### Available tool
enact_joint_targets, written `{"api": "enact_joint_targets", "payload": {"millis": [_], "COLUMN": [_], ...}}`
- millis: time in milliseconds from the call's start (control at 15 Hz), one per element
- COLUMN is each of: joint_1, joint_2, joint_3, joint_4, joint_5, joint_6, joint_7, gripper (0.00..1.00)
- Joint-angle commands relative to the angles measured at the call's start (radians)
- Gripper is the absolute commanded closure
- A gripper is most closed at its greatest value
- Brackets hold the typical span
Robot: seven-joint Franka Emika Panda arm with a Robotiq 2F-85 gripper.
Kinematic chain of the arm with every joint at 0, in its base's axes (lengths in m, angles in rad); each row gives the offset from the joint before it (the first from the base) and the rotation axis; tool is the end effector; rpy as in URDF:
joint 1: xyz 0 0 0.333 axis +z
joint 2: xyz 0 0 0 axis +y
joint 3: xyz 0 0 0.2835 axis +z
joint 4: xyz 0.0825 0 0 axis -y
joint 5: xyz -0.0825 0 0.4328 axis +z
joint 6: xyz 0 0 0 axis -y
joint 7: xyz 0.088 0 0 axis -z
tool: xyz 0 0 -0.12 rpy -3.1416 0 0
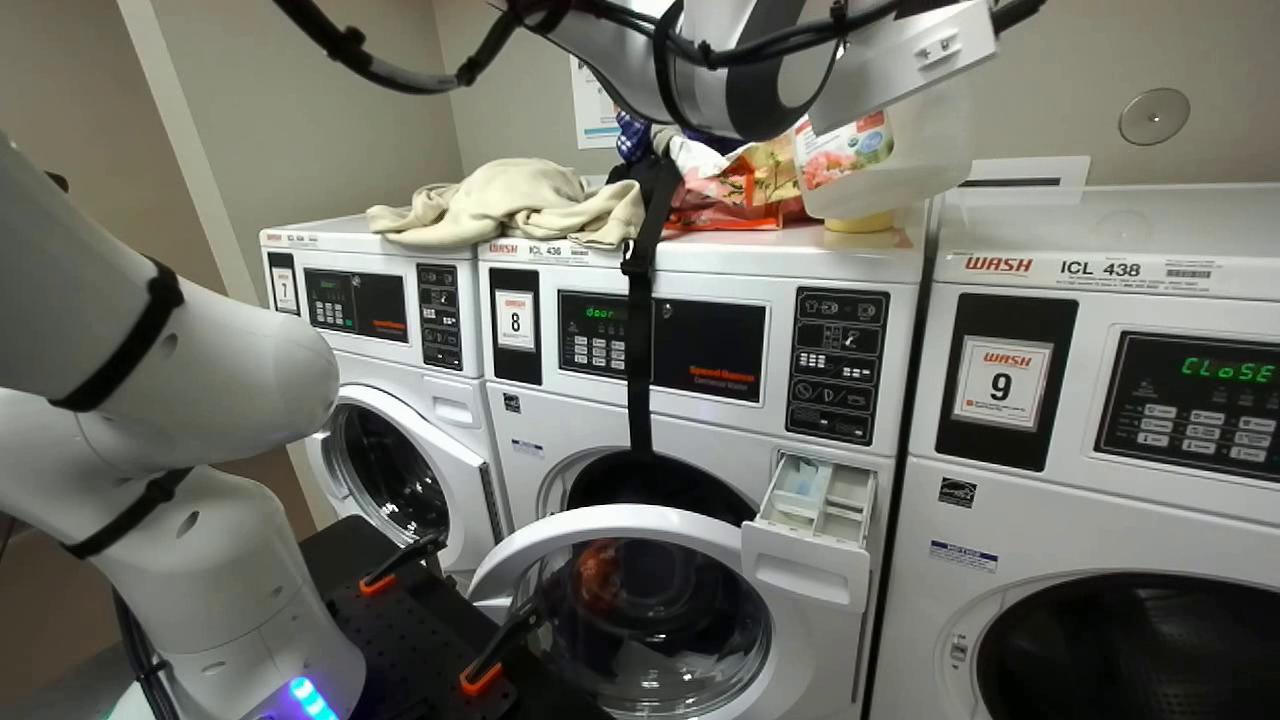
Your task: Pour the detergent into the washing machine.
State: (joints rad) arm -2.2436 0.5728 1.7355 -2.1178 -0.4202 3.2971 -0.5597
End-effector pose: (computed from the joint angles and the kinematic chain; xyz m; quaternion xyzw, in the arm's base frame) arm 0.5081 -0.3559 0.5440 0.7781 0.0460 0.5949 0.1965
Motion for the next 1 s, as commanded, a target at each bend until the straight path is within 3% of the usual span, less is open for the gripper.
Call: {"api": "enact_joint_targets", "payload": {"millis": [0,933], "joint_1": [0.003,0.081], "joint_2": [0.053,0.195], "joint_3": [0.019,-0.005], "joint_4": [0.003,-0.067], "joint_5": [-0.042,-0.055], "joint_6": [0.024,0.123], "joint_7": [0.079,0.154], "gripper": [0.89,0.9]}}
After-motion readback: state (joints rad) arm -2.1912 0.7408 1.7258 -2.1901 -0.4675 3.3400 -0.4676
